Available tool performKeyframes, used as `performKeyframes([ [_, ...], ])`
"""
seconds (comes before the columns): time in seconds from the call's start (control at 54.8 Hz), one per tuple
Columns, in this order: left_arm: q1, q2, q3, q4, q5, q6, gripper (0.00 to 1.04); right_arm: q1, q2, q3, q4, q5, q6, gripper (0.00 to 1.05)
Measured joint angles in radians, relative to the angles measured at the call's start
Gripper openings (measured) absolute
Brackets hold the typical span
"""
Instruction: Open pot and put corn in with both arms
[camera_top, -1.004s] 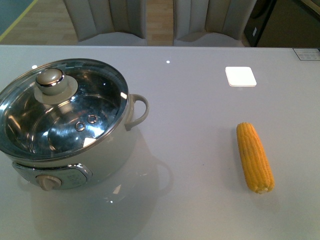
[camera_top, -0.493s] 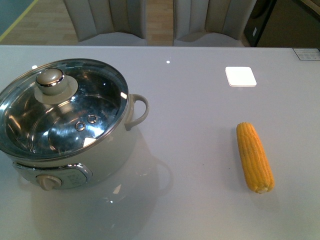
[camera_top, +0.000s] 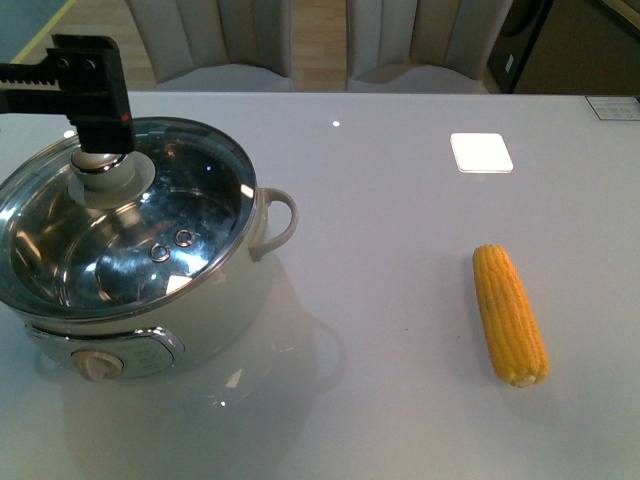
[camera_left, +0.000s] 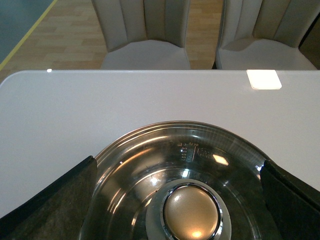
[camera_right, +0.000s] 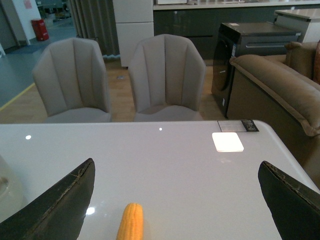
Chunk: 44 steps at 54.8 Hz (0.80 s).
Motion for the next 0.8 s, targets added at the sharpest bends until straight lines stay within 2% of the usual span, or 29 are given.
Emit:
performKeyframes([
  [0.365, -0.031, 0.201, 0.043, 0.119, -0.046, -0.026, 0.98, 0.000, 0.000, 0.000, 0.000, 0.000, 0.000, 0.96],
  [0.803, -0.029, 0.313, 0.068, 0.140, -0.085, -0.079, 0.98, 0.000, 0.000, 0.000, 0.000, 0.000, 0.000, 0.96],
])
